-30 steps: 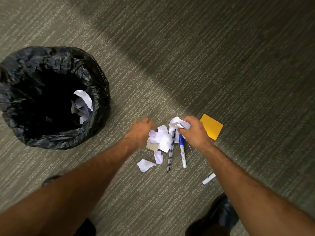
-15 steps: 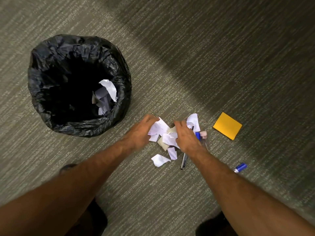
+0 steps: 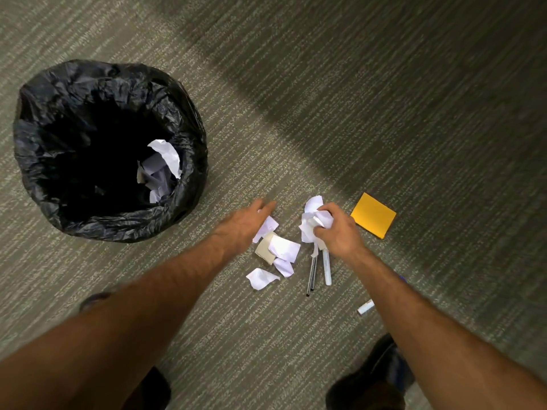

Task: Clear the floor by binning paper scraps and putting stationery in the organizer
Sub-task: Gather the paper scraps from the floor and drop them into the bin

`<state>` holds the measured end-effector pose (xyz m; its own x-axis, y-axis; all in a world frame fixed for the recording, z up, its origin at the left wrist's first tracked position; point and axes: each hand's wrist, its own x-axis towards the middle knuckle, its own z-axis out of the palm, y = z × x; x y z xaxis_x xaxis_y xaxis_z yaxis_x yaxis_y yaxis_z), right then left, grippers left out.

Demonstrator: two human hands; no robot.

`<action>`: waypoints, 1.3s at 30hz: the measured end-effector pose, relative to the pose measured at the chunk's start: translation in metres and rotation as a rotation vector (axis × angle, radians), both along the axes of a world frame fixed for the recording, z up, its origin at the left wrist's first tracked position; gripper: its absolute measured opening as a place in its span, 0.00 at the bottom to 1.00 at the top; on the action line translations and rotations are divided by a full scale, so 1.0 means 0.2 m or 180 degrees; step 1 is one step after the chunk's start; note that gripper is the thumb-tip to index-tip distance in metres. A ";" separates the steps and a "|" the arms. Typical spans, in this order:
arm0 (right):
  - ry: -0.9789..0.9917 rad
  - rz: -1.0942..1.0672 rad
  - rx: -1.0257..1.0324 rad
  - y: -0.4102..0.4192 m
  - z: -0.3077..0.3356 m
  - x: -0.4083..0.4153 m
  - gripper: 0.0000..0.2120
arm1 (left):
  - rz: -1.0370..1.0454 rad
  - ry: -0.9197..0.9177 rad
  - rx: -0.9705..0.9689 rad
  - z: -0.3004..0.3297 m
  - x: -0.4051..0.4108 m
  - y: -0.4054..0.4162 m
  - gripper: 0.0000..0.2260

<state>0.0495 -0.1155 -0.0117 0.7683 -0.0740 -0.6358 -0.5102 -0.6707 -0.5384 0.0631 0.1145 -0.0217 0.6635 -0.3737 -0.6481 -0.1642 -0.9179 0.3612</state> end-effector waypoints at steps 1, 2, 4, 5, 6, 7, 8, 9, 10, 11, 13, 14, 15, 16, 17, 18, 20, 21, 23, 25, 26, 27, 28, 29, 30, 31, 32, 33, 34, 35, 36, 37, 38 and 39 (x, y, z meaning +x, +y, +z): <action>-0.0025 -0.0138 0.0007 -0.01 0.00 0.02 0.16 | -0.0039 -0.0052 0.0015 -0.03 -0.01 0.00 0.46; -0.0058 -0.0250 0.0011 -0.01 -0.01 0.05 0.17 | -0.0054 -0.0105 0.0026 -0.06 -0.01 0.00 0.44; -0.0116 -0.0354 -0.0022 0.00 -0.03 0.09 0.22 | -0.0002 -0.0133 0.0057 -0.09 -0.01 0.01 0.40; -0.0128 -0.0346 -0.0077 0.01 -0.05 0.11 0.26 | 0.0064 -0.0128 0.0062 -0.09 -0.02 0.01 0.39; -0.0136 -0.0293 -0.0151 0.02 -0.07 0.12 0.30 | 0.0147 -0.0133 0.0074 -0.09 -0.02 0.02 0.37; -0.0134 -0.0192 -0.0236 0.03 -0.09 0.13 0.33 | 0.0237 -0.0164 0.0101 -0.09 -0.02 0.03 0.35; -0.0119 -0.0061 -0.0330 0.04 -0.11 0.13 0.36 | 0.0312 -0.0226 0.0124 -0.08 -0.02 0.04 0.33; -0.0096 0.0078 -0.0434 0.05 -0.12 0.13 0.38 | 0.0347 -0.0317 0.0127 -0.08 -0.02 0.05 0.30; -0.0089 0.0212 -0.0539 0.06 -0.13 0.12 0.39 | 0.0348 -0.0392 0.0156 -0.07 -0.01 0.07 0.27; -0.0094 0.0324 -0.0638 0.07 -0.14 0.12 0.40 | 0.0360 -0.0442 0.0180 -0.05 -0.02 0.08 0.24; -0.0070 0.0463 -0.0783 0.10 -0.15 0.10 0.40 | 0.0499 -0.0418 0.0119 0.00 -0.03 0.11 0.21; -0.0035 0.0501 -0.0850 0.11 -0.16 0.10 0.38 | 0.0600 -0.0357 0.0003 0.02 -0.04 0.13 0.20; -0.0009 0.0511 -0.0909 0.13 -0.17 0.09 0.37 | 0.0707 -0.0319 -0.0153 0.03 -0.05 0.15 0.19; -0.0008 0.0497 -0.0944 0.14 -0.18 0.08 0.35 | 0.0824 -0.0268 -0.0299 0.04 -0.07 0.17 0.18; -0.0017 0.0474 -0.0957 0.15 -0.19 0.07 0.34 | 0.0900 -0.0221 -0.0424 0.05 -0.07 0.19 0.16; -0.0035 0.0460 -0.0971 0.15 -0.19 0.07 0.32 | 0.0940 -0.0173 -0.0529 0.05 -0.08 0.21 0.15; -0.0057 0.0459 -0.1061 0.16 -0.20 0.08 0.28 | 0.0967 -0.0105 -0.0637 0.03 -0.09 0.23 0.13; -0.0070 0.0473 -0.1135 0.16 -0.20 0.08 0.26 | 0.1007 -0.0057 -0.0655 0.01 -0.09 0.23 0.13; -0.0142 0.0563 -0.1239 0.15 -0.20 0.09 0.23 | 0.1169 0.0103 -0.0717 -0.01 -0.11 0.21 0.13; -0.0191 0.0731 -0.1181 0.13 -0.20 0.08 0.23 | 0.1363 0.0353 -0.0804 -0.02 -0.13 0.16 0.11; -0.0186 0.0780 -0.1075 0.11 -0.20 0.08 0.24 | 0.1455 0.0496 -0.0809 -0.03 -0.14 0.13 0.10; -0.0175 0.0794 -0.0947 0.10 -0.19 0.07 0.24 | 0.1554 0.0615 -0.0789 -0.03 -0.16 0.09 0.08; -0.0174 0.0767 -0.0825 0.08 -0.19 0.07 0.22 | 0.1658 0.0711 -0.0713 -0.05 -0.17 0.06 0.08; -0.0191 0.0679 -0.0727 0.07 -0.17 0.06 0.20 | 0.1787 0.0774 -0.0629 -0.05 -0.19 0.02 0.07; -0.0182 0.0513 -0.0638 0.05 -0.15 0.06 0.19 | 0.1915 0.0788 -0.0553 -0.06 -0.20 -0.02 0.07; -0.0160 0.0296 -0.0533 0.04 -0.13 0.07 0.19 | 0.2021 0.0767 -0.0480 -0.06 -0.20 -0.05 0.06; -0.0144 0.0081 -0.0425 0.03 -0.10 0.08 0.22 | 0.2109 0.0716 -0.0431 -0.06 -0.20 -0.08 0.05; -0.0154 -0.0082 -0.0336 0.01 -0.09 0.08 0.24 | 0.2177 0.0674 -0.0385 -0.06 -0.21 -0.10 0.05; -0.0179 -0.0182 -0.0257 -0.02 -0.07 0.10 0.25 | 0.2232 0.0633 -0.0345 -0.06 -0.21 -0.12 0.05; -0.0184 -0.0241 -0.0189 -0.04 -0.04 0.11 0.25 | 0.2288 0.0615 -0.0291 -0.06 -0.22 -0.14 0.06; -0.0156 -0.0275 -0.0127 -0.07 -0.03 0.12 0.25 | 0.2305 0.0600 -0.0222 -0.05 -0.22 -0.15 0.07; -0.0081 -0.0270 -0.0062 -0.08 -0.02 0.12 0.24 | 0.2303 0.0586 -0.0160 -0.06 -0.22 -0.17 0.10; 0.0031 -0.0240 -0.0009 -0.10 -0.02 0.12 0.24 | 0.2300 0.0558 -0.0130 -0.05 -0.22 -0.18 0.12; 0.0160 -0.0170 0.0014 -0.10 -0.02 0.12 0.24 | 0.2329 0.0548 -0.0126 -0.05 -0.22 -0.18 0.15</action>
<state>0.0730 -0.1356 -0.0155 0.7304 -0.1113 -0.6739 -0.5717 -0.6395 -0.5141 0.0186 0.0788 -0.0315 0.6419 0.0985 -0.7604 0.5445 -0.7568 0.3617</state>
